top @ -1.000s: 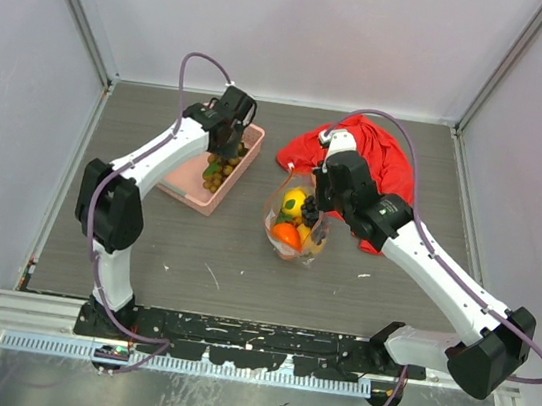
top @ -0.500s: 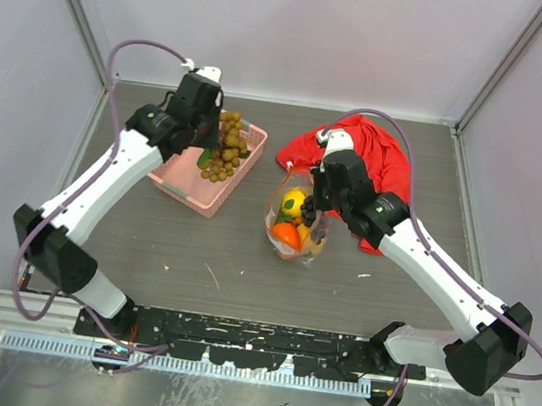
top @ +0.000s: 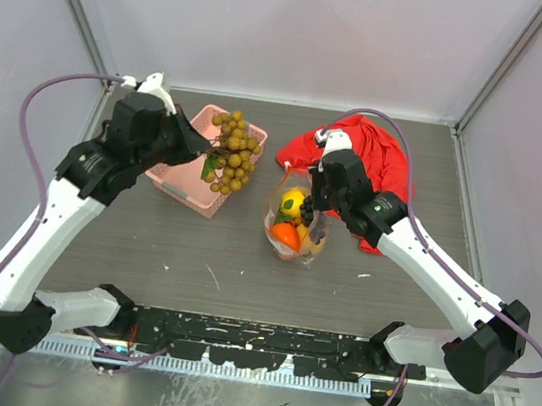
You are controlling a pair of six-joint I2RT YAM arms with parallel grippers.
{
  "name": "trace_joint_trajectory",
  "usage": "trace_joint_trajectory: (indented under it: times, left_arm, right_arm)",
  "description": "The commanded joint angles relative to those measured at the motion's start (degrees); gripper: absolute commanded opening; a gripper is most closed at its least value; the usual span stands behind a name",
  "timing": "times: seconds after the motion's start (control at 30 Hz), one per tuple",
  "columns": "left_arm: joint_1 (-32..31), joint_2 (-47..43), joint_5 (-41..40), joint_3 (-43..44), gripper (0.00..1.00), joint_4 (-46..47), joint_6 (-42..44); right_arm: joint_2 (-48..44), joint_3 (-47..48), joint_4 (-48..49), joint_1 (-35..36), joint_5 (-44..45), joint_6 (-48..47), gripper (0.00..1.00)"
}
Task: Place the food in the zip-top bag and seal the zipper
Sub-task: Pick up the fake fruit from the bin.
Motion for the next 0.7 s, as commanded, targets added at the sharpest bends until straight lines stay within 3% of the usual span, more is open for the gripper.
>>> trace_joint_trajectory:
  times: [0.0, 0.43, 0.67]
  left_arm:
    - [-0.96, -5.85, 6.33, -1.52, 0.00, 7.44, -6.69]
    - [-14.57, -8.96, 2.11, -5.26, 0.00, 11.99, -11.44]
    - [-18.09, -7.97, 1.69, -6.75, 0.00, 13.05, -13.22]
  right_arm:
    - [-0.30, 1.35, 2.71, 0.01, -0.37, 0.90, 0.01]
    - [-0.66, 1.53, 2.81, 0.01, -0.32, 1.23, 0.01]
    - [-0.74, 1.60, 2.87, -0.01, -0.33, 1.31, 0.01]
